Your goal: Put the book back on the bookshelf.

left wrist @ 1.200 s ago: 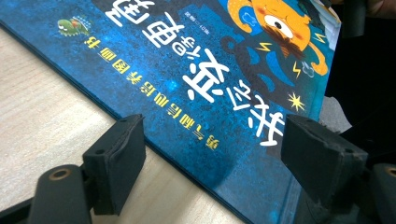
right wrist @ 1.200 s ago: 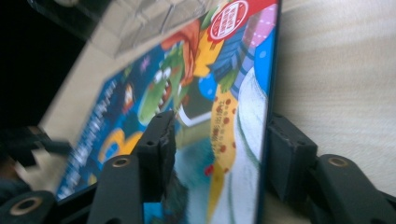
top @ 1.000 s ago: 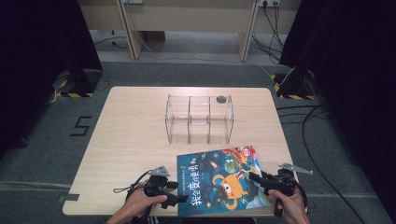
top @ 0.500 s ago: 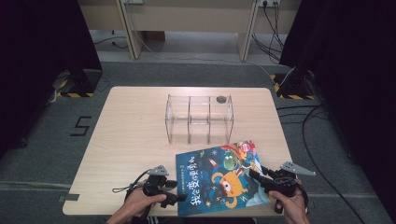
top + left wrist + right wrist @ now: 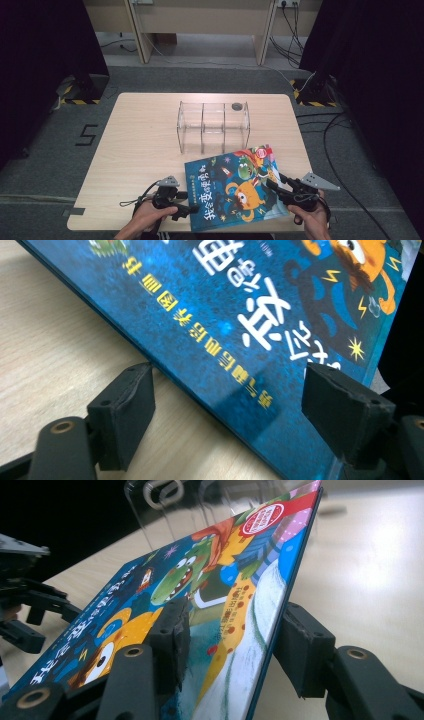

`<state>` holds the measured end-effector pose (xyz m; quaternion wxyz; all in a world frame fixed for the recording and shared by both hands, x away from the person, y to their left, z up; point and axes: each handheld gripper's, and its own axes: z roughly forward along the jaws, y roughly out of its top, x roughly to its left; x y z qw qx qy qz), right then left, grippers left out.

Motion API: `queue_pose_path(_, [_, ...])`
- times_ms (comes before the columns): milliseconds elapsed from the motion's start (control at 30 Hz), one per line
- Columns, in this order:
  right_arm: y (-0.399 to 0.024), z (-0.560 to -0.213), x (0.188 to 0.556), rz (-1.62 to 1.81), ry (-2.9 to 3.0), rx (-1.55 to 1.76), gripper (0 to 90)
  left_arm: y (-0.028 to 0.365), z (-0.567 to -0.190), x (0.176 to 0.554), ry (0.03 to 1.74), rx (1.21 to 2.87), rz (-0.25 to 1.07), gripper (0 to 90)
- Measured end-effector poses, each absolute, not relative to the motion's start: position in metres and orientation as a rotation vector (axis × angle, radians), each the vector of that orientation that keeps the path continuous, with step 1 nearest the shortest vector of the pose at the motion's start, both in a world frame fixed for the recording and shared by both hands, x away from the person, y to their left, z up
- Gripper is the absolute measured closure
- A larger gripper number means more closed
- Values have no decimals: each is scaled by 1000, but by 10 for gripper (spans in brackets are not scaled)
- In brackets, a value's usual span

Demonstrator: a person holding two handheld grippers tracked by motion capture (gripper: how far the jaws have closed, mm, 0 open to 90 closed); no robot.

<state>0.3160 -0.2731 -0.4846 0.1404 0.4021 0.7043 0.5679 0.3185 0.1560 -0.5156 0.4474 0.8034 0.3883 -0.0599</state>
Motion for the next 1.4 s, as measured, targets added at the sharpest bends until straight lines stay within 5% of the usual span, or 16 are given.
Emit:
queue_pose_path(733, [-278, -495, 322, 1595, 2112, 1295, 498, 158, -514, 318, 954, 1936, -143, 438])
queue_pose_path(1400, [-271, -502, 323, 1493, 2210, 1316, 430, 163, -509, 318, 911, 1856, -153, 508])
